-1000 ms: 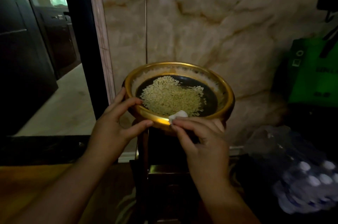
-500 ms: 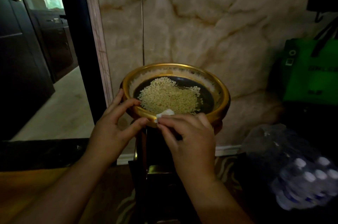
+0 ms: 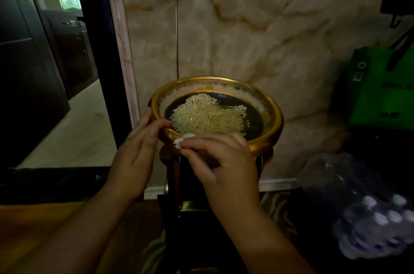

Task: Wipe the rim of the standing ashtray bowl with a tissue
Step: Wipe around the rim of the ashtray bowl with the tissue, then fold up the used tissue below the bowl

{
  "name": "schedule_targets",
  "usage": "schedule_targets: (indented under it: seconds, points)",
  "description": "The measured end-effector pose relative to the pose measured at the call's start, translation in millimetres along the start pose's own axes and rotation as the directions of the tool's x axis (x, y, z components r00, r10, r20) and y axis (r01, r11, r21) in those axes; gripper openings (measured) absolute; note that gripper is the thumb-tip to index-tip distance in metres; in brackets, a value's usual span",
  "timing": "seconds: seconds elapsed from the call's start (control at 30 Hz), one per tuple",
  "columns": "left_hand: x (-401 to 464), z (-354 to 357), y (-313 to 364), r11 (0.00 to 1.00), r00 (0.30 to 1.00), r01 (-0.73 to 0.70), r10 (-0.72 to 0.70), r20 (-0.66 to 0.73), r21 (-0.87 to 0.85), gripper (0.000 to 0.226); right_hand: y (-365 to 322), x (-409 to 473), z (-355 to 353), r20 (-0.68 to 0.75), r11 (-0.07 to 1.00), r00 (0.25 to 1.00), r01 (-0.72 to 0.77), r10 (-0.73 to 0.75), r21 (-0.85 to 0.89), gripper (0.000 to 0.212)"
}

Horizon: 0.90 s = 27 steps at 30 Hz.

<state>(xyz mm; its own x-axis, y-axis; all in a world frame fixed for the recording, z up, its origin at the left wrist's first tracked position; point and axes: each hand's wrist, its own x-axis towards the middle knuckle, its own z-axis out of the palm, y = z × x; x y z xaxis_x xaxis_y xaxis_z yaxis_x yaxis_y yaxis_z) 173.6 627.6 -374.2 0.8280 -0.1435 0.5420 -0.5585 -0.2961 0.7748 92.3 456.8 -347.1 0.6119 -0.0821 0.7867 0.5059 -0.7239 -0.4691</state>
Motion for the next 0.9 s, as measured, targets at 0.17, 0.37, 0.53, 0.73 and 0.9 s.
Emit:
schedule_targets:
  seconds: [0.17, 0.37, 0.53, 0.73, 0.9]
  points:
    - [2, -1, -2, 1.000, 1.000, -0.006, 0.006, 0.004, 0.014, 0.050, 7, -54, -13, 0.071, 0.935, 0.985, -0.171, 0.156, 0.311, 0.017]
    - [4, -8, -6, 0.999, 0.999, -0.013, 0.010, 0.051, 0.053, 0.044, 56, -100, -10, 0.219, 0.864, 0.888, -0.449, 0.404, 0.227, 0.026]
    - [3, -9, -7, 0.988, 0.997, -0.039, 0.028, 0.074, 0.152, 0.043, 78, -97, -3, 0.253, 0.849, 0.851, -0.505, 0.460, 0.156, 0.019]
    - [-3, -3, -2, 0.970, 0.998, -0.011, -0.005, 0.065, 0.242, 0.073, 96, -77, 14, 0.258, 0.922, 0.892, -0.388, 0.371, 0.013, 0.017]
    - [-19, 9, 1, 0.957, 1.000, 0.010, -0.010, 0.000, 0.290, 0.093, 101, -72, 20, 0.266, 0.914, 0.880, -0.406, 0.394, -0.011, 0.021]
